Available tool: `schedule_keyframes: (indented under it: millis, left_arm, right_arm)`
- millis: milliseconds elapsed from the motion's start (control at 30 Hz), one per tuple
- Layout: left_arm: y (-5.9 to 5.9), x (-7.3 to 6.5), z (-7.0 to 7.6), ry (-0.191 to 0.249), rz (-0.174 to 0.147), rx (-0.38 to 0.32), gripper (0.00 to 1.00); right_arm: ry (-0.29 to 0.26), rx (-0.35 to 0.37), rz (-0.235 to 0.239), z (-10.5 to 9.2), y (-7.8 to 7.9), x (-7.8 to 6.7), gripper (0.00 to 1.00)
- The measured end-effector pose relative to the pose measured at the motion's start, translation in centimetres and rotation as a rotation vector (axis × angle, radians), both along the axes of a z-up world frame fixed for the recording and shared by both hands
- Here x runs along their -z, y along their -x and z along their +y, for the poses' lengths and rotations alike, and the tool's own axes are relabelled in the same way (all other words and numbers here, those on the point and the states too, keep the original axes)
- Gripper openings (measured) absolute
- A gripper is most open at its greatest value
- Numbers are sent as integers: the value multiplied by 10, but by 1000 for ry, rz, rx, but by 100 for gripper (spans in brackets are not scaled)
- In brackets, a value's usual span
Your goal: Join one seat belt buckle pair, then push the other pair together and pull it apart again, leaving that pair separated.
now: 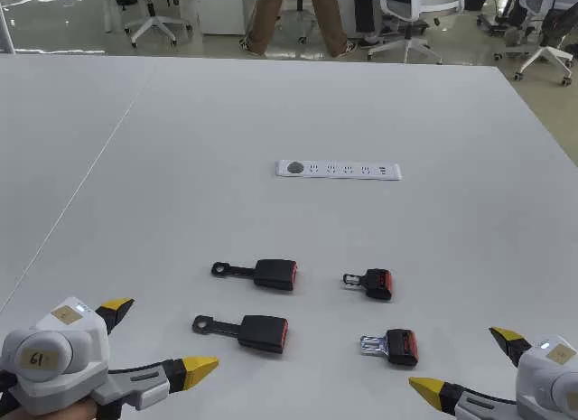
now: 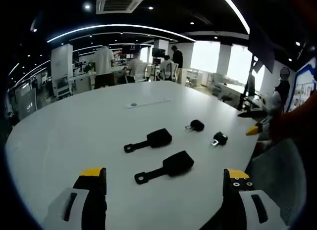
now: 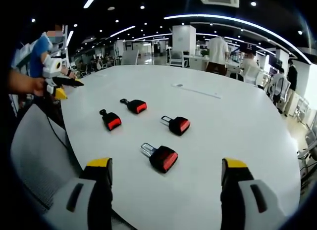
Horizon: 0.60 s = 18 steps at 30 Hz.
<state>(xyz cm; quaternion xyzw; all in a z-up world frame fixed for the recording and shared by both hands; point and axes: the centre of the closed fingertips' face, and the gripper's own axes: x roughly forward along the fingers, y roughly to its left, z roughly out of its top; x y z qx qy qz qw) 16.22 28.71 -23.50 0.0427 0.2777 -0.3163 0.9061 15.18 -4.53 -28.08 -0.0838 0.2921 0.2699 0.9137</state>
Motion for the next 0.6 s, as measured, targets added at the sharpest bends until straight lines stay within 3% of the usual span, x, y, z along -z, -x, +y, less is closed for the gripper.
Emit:
schedule_keyframes:
  millis: [600]
  left_arm:
    - [-1,-4,4,10,-13,-22,98]
  right_arm:
    - [5,-16,6,4,2,1,92]
